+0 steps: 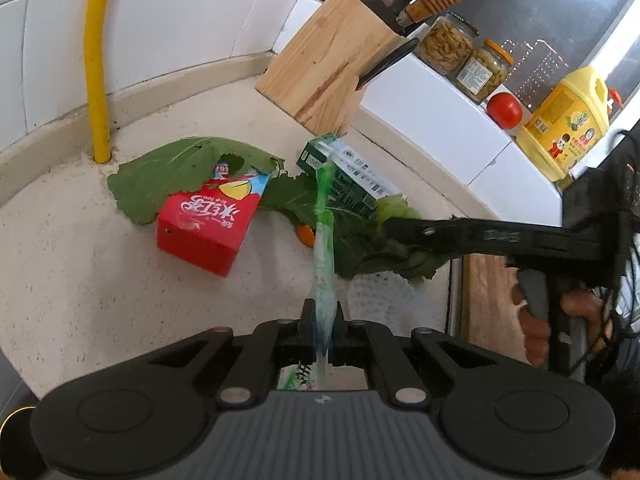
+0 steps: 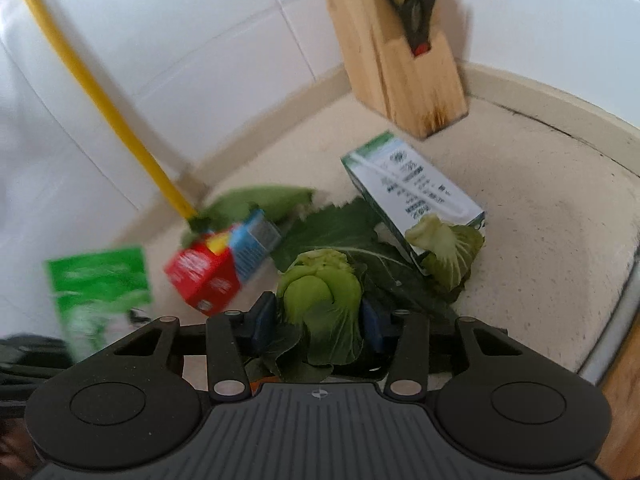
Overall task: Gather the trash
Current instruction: 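Lift the green wrapper with the left tool while the right tool grasps the bok choy, then carry the green wrapper with the left tool while the right tool carries bok choy to the bin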
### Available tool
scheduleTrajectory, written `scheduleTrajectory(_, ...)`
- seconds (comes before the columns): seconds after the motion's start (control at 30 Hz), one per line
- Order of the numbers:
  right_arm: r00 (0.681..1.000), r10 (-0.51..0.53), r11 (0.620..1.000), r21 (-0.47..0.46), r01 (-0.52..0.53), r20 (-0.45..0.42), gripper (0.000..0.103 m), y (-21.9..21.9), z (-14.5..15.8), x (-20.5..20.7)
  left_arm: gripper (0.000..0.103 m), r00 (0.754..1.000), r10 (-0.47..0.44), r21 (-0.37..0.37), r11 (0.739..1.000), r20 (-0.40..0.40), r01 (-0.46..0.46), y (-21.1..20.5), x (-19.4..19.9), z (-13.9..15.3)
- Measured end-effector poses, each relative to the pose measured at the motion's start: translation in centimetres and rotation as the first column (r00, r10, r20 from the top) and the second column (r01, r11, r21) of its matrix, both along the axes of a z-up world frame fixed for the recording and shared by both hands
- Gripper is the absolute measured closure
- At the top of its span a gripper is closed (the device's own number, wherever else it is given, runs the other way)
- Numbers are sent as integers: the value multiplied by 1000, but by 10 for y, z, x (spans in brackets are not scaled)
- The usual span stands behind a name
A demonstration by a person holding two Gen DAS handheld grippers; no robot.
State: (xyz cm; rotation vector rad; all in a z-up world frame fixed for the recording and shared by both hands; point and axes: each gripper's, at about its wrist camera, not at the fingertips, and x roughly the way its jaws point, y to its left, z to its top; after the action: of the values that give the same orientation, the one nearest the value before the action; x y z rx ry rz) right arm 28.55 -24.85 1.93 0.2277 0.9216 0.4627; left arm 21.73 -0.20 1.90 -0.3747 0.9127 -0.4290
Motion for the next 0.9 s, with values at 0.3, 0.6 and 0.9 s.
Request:
scheduleTrajectory(0.3, 994, -60, 996, 66, 55, 89, 51, -14, 34, -21, 101, 999, 15, -1, 1000, 43, -15, 1, -5, 11)
scheduleTrajectory(0.6, 996, -33, 995, 93, 25, 87, 51, -1, 38, -39, 101, 996, 36, -9, 999, 80, -35, 10, -16, 21)
scheduleTrajectory(0.9, 995, 36, 994, 95, -45, 93, 51, 32, 41, -50, 101, 992, 64, -9, 998, 111, -64, 19, -32, 28)
